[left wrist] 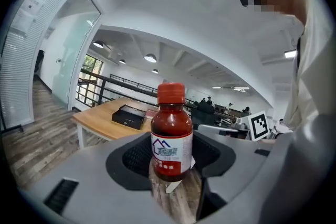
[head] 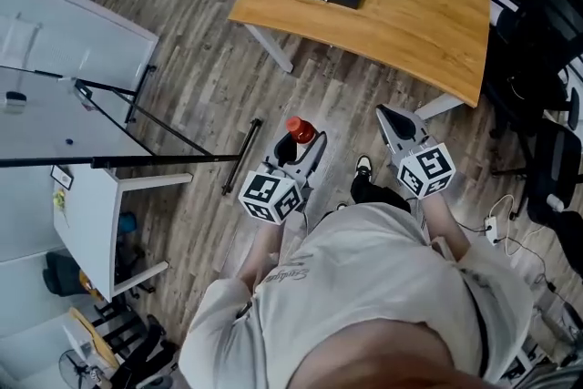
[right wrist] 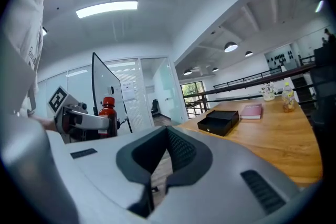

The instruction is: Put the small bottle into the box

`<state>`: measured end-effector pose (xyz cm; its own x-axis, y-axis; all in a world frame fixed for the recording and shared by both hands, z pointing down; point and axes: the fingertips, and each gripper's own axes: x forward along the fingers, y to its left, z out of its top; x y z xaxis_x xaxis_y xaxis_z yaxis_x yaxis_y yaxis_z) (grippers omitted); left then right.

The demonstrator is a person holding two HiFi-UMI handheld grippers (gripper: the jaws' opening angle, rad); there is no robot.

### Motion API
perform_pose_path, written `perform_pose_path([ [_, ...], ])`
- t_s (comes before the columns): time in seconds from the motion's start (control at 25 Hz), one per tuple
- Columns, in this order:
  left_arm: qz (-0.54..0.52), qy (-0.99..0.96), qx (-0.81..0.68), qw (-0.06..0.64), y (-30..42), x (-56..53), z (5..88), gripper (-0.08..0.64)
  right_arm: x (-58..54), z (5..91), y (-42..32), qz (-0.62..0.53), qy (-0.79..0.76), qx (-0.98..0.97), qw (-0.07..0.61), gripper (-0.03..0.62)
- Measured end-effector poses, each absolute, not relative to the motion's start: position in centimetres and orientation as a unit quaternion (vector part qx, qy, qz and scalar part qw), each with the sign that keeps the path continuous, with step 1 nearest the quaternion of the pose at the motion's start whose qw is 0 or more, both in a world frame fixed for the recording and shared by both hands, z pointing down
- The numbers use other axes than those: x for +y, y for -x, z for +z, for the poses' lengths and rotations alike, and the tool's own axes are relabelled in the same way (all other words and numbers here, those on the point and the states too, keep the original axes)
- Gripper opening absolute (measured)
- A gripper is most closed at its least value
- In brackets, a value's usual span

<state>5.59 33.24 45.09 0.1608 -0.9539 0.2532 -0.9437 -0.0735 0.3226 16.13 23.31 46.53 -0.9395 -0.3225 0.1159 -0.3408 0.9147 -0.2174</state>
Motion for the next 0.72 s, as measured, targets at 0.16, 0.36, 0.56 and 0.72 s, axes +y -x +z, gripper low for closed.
perform_pose_path([
  [0.16,-0.006,-0.730,-0.649,0.212,-4.8,29.4,45.0,0.225,20.0,46.5,-14.4,0.117,-0.152,-0.981,0.031,-0.005],
  [0.36,-0.001,-0.717,-0.663,0.215,-3.5,25.8,44.9,0.225,15.9,47.4,-13.5,0.122,-0.138,-0.982,0.036,-0.006],
  [0.56,0.000,-0.704,-0.677,0.213,-1.9,23.4,44.4,0.225,12.9,47.7,-12.6,0.122,-0.127,-0.983,0.045,-0.005],
  [0.72,0.000,-0.701,-0.678,0.220,-0.7,21.9,44.7,0.225,11.3,48.5,-11.4,0.132,-0.127,-0.982,0.053,-0.006],
])
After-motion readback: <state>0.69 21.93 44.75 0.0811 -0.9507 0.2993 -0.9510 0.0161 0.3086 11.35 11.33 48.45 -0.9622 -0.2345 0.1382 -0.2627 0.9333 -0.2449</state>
